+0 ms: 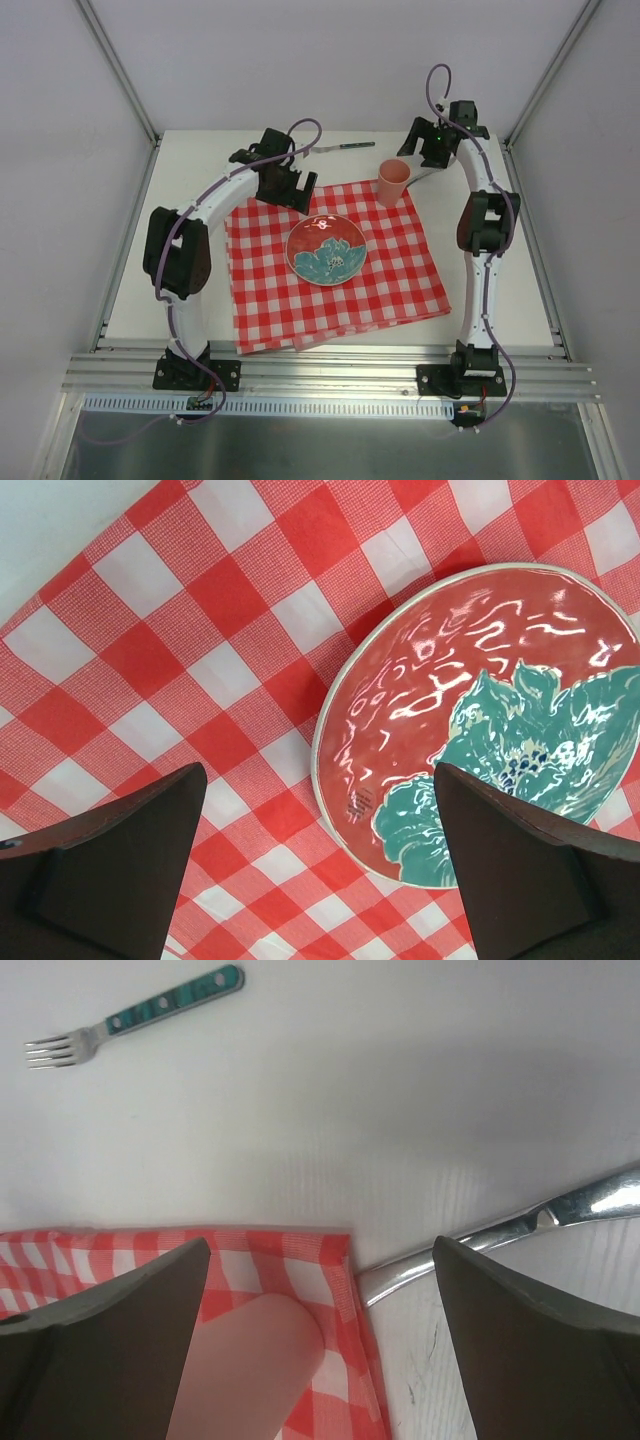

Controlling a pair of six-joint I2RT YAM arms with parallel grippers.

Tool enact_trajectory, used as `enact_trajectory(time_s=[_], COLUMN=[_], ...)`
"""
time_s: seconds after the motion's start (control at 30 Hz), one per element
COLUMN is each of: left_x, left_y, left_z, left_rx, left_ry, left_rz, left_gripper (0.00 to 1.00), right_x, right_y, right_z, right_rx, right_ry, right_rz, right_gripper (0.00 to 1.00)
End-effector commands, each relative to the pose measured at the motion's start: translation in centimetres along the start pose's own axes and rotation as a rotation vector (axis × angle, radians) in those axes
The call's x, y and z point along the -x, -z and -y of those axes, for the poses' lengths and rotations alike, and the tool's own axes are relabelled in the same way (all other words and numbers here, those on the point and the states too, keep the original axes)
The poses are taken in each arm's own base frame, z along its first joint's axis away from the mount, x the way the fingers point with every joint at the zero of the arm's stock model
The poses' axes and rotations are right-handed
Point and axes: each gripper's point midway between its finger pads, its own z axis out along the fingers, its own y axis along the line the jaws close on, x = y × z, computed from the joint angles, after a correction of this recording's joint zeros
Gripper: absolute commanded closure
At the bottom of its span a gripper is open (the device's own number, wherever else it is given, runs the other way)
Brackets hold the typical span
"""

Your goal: Set the dinner table for one person

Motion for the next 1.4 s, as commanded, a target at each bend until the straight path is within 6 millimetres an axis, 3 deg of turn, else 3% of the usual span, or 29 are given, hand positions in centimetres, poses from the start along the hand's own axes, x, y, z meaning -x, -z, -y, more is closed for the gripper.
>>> enact_trajectory(time_s=[0.0,0.1,0.17,0.23,0.27,0.4,0.47,0.5,0.67,0.87,1.07,1.2,1.37], left_x=[1.5,2.8,3.8,4.3,4.5,4.3,3.9,3.8,2.7,1.4,1.4,2.8,3.1], left_y=[0.6,1.1,1.8,2.0,2.0,2.0,2.1,2.2,1.8,1.8,1.2,1.4,1.6], left_z=[-0.7,-1.8,-2.3,-2.8,-2.9,-3.4,-3.3,-3.2,-3.3,-3.3,-3.7,-3.4,-2.9], left_rx=[-0.016,0.001,0.014,0.022,0.023,0.040,0.037,0.033,0.030,0.025,0.057,0.054,0.041], left_ry=[0.043,0.055,0.052,0.053,0.054,0.056,0.057,0.058,0.062,0.056,0.026,0.011,0.008], left_rz=[0.034,0.068,0.095,0.108,0.111,0.110,0.104,0.102,0.076,0.052,0.044,0.073,0.079], left_gripper=[0.01,0.01,0.01,0.01,0.01,0.01,0.01,0.01,0.01,0.01,0.01,0.01,0.01], right_x=[5.7,5.0,2.7,0.0,-0.6,-0.7,0.4,-0.4,-0.7,1.2,1.2,0.8,-1.1], right_y=[7.3,9.3,9.2,8.3,7.9,5.7,5.4,4.1,2.5,0.7,0.0,-1.4,-2.9], right_z=[-5.6,-5.6,-3.8,-2.4,-0.5,1.1,0.6,1.1,-0.3,-2.0,-5.9,-5.7,-4.6], right_rx=[0.081,0.038,-0.030,-0.059,-0.088,-0.083,-0.056,-0.047,0.025,0.102,0.182,0.172,0.144], right_ry=[0.118,0.177,0.156,0.134,0.125,0.128,0.131,0.105,0.079,0.043,0.035,0.000,-0.020], right_rz=[0.163,0.147,0.075,-0.022,-0.053,-0.057,-0.031,-0.062,-0.058,0.017,0.030,0.027,-0.021], right_gripper=[0.00,0.01,0.00,0.00,0.01,0.00,0.00,0.00,0.00,0.00,0.00,0.01,0.00])
